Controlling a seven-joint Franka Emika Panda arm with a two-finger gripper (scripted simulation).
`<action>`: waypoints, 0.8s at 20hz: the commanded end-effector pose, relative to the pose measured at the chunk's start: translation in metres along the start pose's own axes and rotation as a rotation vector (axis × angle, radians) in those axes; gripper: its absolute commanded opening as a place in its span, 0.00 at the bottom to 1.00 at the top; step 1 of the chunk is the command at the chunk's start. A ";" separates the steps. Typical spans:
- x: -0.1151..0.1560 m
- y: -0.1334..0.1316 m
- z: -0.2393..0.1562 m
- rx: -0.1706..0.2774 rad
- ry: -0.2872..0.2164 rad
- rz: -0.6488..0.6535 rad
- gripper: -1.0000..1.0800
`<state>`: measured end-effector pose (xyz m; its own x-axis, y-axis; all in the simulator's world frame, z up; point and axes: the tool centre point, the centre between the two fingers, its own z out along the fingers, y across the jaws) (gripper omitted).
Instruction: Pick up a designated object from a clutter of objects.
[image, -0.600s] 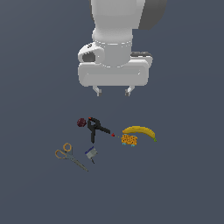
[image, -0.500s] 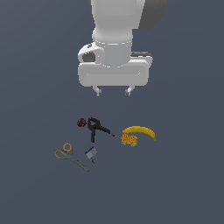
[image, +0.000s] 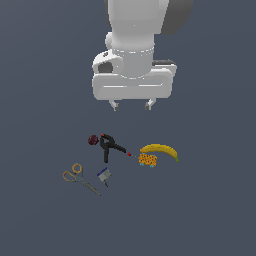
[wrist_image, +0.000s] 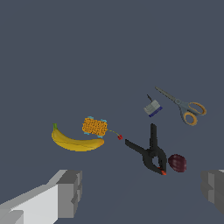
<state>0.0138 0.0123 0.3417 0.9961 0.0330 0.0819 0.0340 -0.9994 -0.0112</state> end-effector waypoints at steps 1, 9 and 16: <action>-0.001 -0.001 -0.001 0.001 0.000 -0.002 0.96; 0.006 0.004 0.009 0.000 -0.003 -0.029 0.96; 0.023 0.016 0.037 -0.001 -0.013 -0.103 0.96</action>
<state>0.0355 0.0008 0.3139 0.9905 0.1169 0.0729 0.1175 -0.9931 -0.0039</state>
